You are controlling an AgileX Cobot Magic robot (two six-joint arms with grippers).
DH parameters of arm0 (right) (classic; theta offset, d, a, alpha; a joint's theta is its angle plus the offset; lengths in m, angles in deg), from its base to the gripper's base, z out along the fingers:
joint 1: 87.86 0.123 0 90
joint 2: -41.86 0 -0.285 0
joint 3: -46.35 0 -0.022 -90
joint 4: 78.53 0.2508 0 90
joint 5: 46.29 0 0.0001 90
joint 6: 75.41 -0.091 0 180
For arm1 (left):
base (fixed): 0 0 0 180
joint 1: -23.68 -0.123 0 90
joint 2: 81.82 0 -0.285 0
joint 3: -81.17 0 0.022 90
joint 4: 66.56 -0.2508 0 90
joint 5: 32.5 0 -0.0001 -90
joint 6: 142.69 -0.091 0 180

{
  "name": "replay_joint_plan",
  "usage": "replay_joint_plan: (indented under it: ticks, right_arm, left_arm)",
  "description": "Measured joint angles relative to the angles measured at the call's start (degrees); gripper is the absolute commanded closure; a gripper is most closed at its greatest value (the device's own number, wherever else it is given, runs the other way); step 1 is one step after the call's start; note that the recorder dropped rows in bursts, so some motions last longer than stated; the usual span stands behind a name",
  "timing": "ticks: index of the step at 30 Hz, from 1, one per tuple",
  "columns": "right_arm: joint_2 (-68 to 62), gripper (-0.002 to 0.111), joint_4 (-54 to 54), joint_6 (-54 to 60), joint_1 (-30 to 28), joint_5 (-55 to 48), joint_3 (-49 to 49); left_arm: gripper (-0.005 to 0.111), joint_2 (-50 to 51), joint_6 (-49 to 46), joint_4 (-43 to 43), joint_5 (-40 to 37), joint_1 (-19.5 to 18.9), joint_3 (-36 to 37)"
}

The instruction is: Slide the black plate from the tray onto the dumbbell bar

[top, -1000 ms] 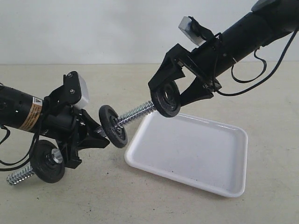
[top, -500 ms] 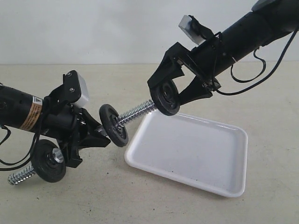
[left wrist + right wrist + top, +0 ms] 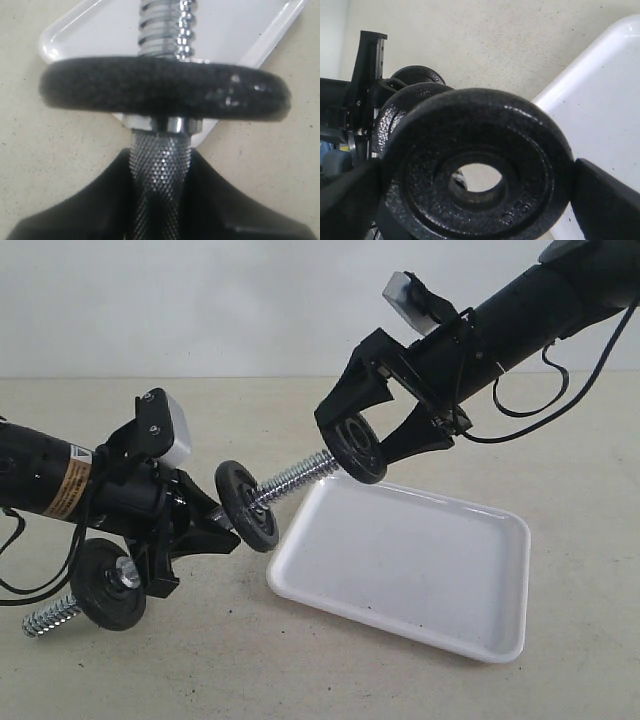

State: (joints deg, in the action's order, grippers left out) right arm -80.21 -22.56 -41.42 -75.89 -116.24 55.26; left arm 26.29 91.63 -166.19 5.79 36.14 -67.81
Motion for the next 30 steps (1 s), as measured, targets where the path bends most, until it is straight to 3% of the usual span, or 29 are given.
replay_joint_plan:
  ticks: [30]
  right_arm:
    - [0.00, 0.107, -0.23, -3.42, 0.00, 0.78, 0.00]
  left_arm:
    - [0.102, 2.50, -2.49, 1.61, -6.03, 0.08, 0.00]
